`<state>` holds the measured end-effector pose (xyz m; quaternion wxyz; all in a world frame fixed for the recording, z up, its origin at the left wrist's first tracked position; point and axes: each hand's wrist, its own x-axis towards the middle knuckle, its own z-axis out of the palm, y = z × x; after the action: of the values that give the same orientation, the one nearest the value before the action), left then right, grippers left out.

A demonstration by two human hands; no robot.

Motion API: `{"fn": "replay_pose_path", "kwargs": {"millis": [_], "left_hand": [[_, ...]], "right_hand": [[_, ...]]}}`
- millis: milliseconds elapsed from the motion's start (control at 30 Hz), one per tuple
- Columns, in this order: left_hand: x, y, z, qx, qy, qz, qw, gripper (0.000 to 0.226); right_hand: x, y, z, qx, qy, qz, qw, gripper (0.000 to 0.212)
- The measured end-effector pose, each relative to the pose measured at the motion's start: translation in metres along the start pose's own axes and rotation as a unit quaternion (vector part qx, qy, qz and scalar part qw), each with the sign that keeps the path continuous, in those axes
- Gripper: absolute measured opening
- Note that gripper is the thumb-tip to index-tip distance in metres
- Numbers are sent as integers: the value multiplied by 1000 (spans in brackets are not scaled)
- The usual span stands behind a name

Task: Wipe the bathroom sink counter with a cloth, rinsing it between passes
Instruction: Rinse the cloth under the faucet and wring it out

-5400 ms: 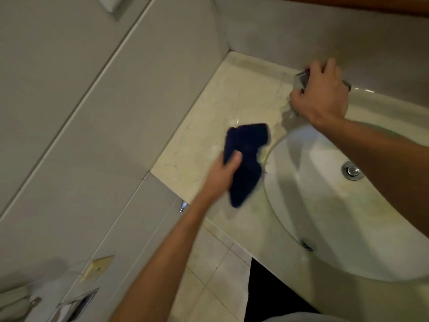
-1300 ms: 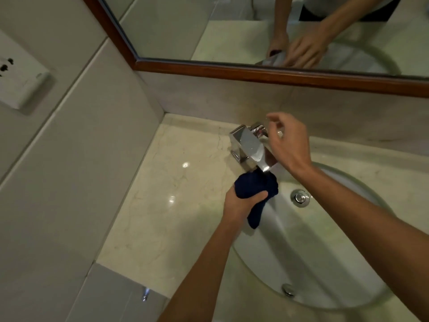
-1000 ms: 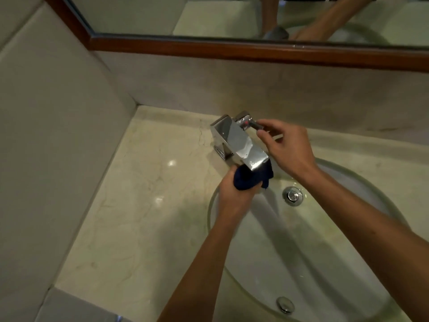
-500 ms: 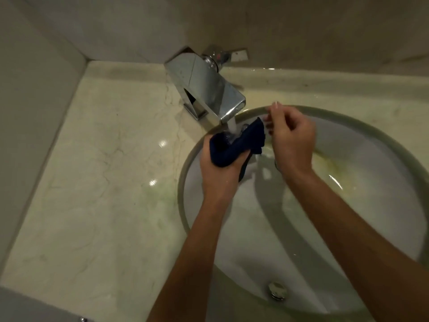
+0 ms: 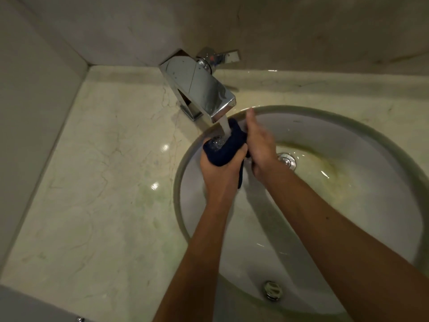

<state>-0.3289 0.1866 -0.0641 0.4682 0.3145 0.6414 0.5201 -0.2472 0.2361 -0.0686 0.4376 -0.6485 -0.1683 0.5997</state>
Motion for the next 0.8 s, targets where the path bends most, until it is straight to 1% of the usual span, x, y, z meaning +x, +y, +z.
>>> {"fn": "replay_pose_path", "kwargs": {"millis": [33,67,100,133,167,200,233,300,333,367,433,467,500,567,600,633,667,700,767,800], "left_hand": [[-2,2,1,-2,15,9,1000,48],[-3,4,2,1,26,19,999,48],[-4,6,4,8,32,28,999,47],[-5,6,5,19,33,35,999,44],[-6,6,6,28,32,40,998,42],[-8,5,6,38,25,47,998,39],[-11,4,6,48,13,57,997,39],[-19,1,3,76,-25,86,993,42],[-25,-1,1,89,-48,96,990,43],[-31,-3,-1,101,-68,103,987,45],[-39,-5,-7,110,-98,119,982,52],[-41,-6,-11,113,-119,137,977,54],[-43,-7,-15,118,-150,162,968,53],[-52,-5,-25,141,-209,193,948,50],[-57,-3,-30,141,-226,182,947,52],[-61,0,-33,131,-227,161,952,56],[-62,5,-35,115,-209,131,962,61],[-61,9,-34,104,-171,90,976,67],[-49,19,-26,105,-96,-14,990,89],[-39,23,-20,101,-89,-60,989,99]], "right_hand": [[2,8,-5,-32,60,22,997,58],[1,15,-10,-51,99,58,992,53],[0,21,-15,-52,96,114,988,53],[-2,24,-20,-35,48,190,980,57],[-7,23,-22,-24,-16,263,964,59],[-11,20,-23,-21,-85,292,952,56],[-8,21,-23,-4,-143,292,946,51],[-1,18,-18,16,-219,252,942,41],[5,17,-15,3,-230,231,945,36],[8,17,-14,-8,-223,214,951,33],[17,26,-21,-29,-189,181,965,34],[18,29,-27,-39,-199,163,966,32],[20,33,-31,-50,-209,159,964,26],[25,35,-34,-34,-226,158,961,13],[25,32,-34,-21,-240,143,960,11],[22,25,-34,-22,-231,98,968,10],[19,20,-33,-36,-219,38,974,16],[13,14,-33,-69,-213,-36,974,22],[3,10,-36,-142,-209,-182,950,40],[-1,12,-37,-181,-216,-237,930,52]]}}
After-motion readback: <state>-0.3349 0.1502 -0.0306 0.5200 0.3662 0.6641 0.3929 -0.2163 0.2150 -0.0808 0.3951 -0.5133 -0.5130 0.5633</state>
